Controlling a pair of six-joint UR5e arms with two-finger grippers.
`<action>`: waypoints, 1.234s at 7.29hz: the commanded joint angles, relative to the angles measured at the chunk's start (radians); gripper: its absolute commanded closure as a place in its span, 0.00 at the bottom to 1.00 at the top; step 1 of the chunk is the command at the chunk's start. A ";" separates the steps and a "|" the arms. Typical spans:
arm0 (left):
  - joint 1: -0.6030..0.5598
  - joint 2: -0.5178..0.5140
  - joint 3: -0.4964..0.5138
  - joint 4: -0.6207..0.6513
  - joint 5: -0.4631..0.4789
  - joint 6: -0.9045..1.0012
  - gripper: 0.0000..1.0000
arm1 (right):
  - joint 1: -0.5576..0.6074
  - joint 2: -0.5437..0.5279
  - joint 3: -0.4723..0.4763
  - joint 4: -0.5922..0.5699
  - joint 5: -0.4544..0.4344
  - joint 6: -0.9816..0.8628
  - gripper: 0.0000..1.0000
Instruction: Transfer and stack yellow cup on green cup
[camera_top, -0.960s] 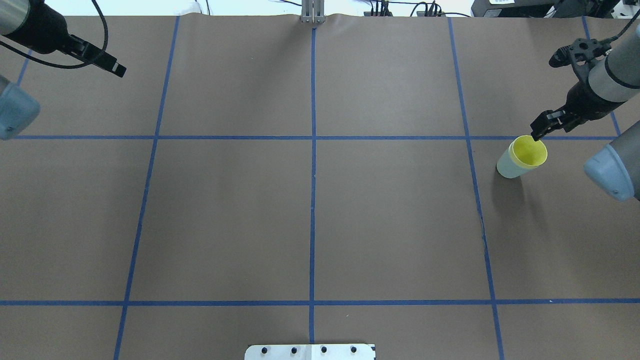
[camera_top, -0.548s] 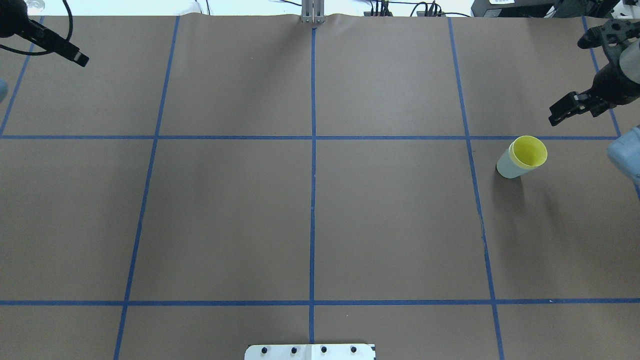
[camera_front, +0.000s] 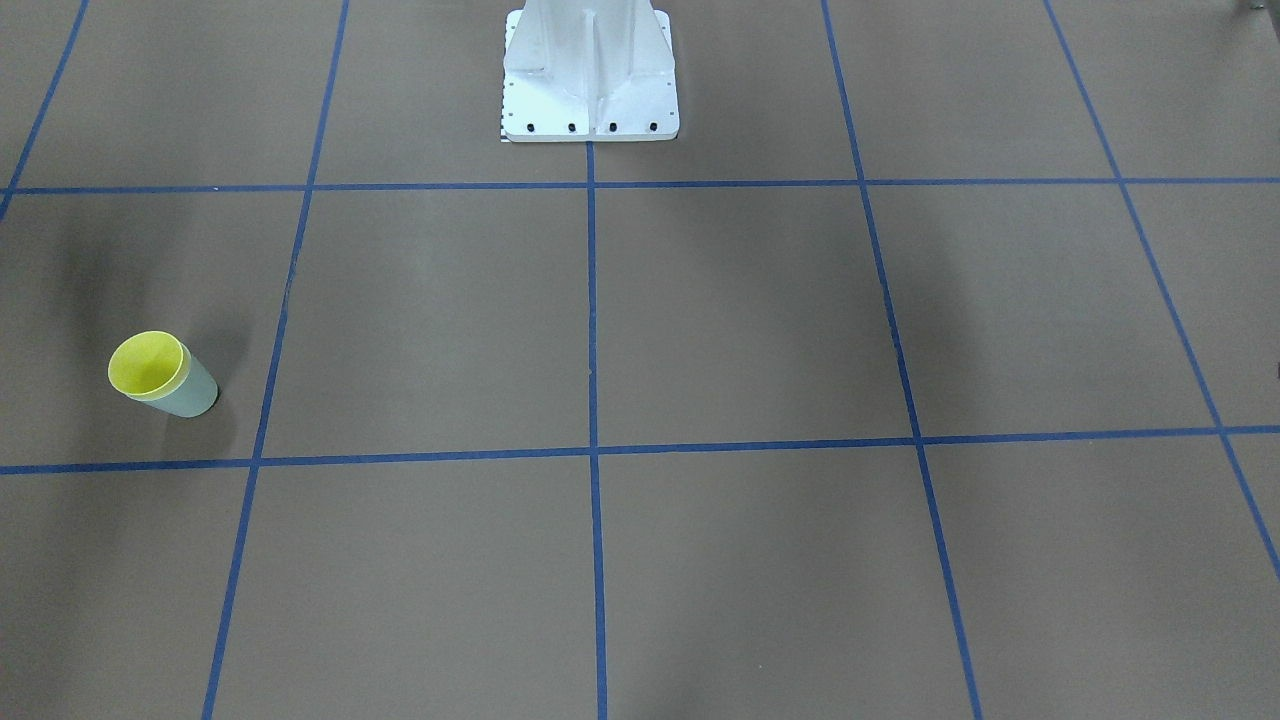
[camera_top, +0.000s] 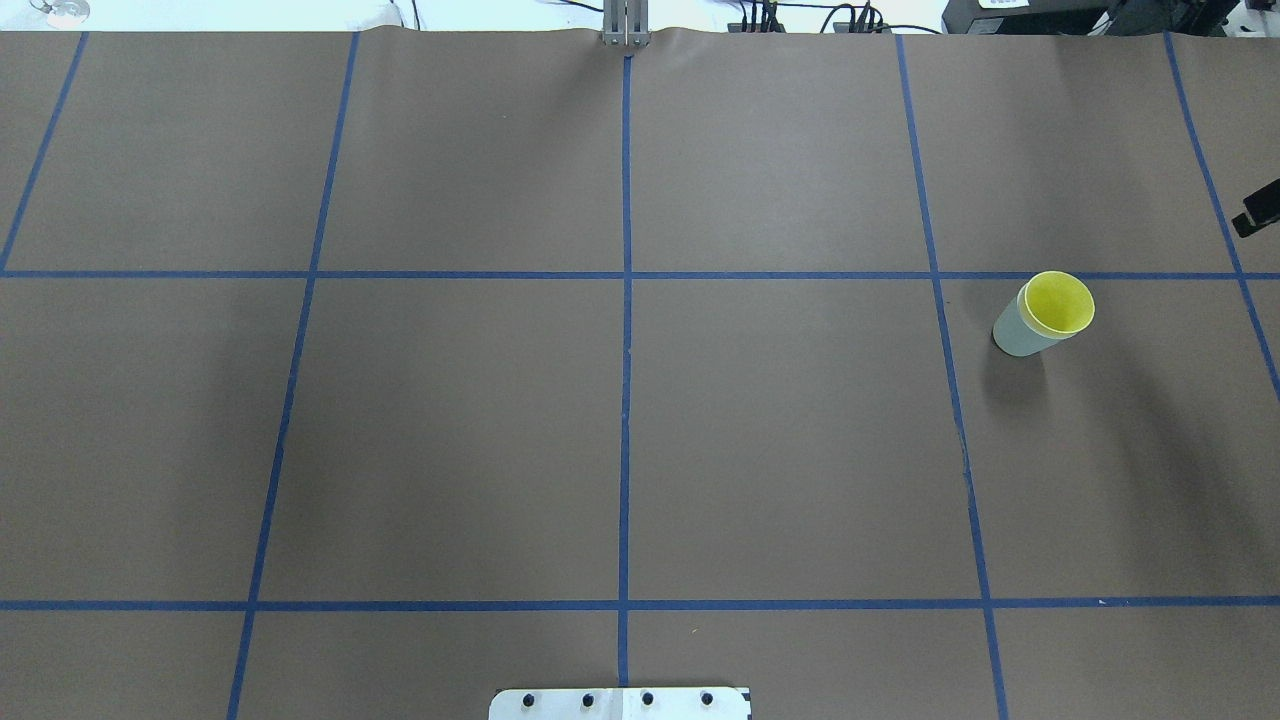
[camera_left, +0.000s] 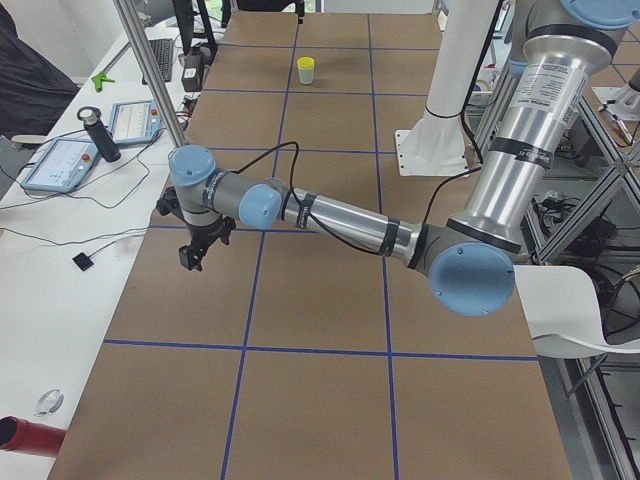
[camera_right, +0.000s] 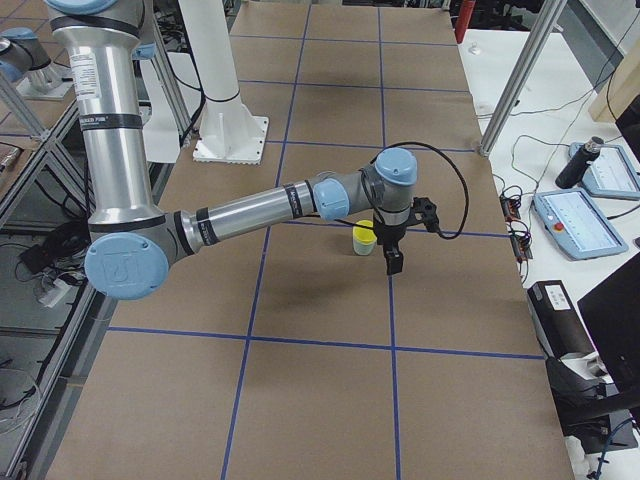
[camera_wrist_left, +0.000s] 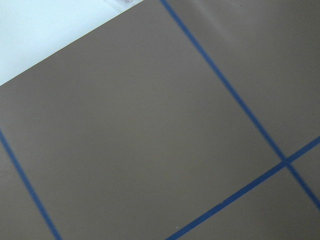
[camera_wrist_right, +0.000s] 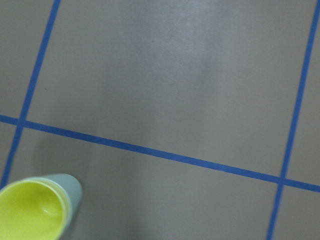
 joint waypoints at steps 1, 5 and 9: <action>-0.066 0.078 0.008 0.000 0.002 0.027 0.00 | 0.108 -0.079 -0.004 0.000 0.035 -0.166 0.00; -0.104 0.170 0.010 -0.014 0.020 0.229 0.00 | 0.153 -0.122 -0.016 -0.017 0.018 -0.210 0.00; -0.186 0.182 0.055 -0.015 0.039 0.187 0.00 | 0.179 -0.148 -0.032 -0.022 0.022 -0.200 0.00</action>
